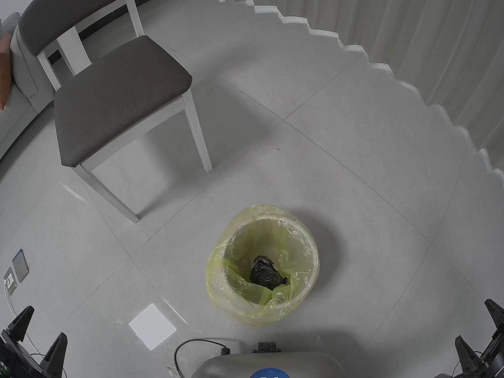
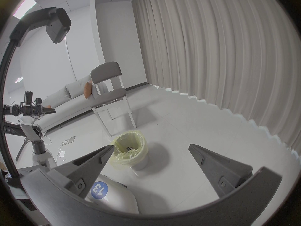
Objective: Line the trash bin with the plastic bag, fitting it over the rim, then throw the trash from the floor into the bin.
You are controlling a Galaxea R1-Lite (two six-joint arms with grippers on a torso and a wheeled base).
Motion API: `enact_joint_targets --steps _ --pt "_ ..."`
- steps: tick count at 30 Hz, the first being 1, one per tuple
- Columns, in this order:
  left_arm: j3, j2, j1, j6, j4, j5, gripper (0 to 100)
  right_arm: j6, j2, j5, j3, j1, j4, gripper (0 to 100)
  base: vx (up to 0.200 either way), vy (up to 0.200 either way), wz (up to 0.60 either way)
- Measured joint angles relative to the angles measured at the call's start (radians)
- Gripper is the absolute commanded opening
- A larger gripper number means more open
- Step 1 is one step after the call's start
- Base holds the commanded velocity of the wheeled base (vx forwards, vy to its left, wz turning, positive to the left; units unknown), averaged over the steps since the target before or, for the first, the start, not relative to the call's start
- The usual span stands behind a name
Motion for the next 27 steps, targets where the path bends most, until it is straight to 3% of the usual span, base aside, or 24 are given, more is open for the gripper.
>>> enact_joint_targets --steps 7,12,19,27 --pt "0.055 -0.053 0.056 0.043 -0.046 0.038 100 -0.051 -0.001 -0.008 -0.001 0.001 0.005 100 0.0 0.0 0.0" --pt "0.059 -0.079 0.083 0.024 -0.03 0.056 100 -0.02 -0.001 -0.029 -0.003 0.001 0.009 100 0.0 0.0 0.0" --pt "0.061 -0.091 0.091 0.072 0.009 0.138 100 -0.181 -0.001 -0.046 -0.001 0.0 -0.008 100 0.0 0.0 0.0" --pt "0.061 -0.094 0.091 0.071 0.02 0.151 100 -0.132 -0.001 -0.256 0.003 0.0 -0.035 100 0.0 0.0 0.0"
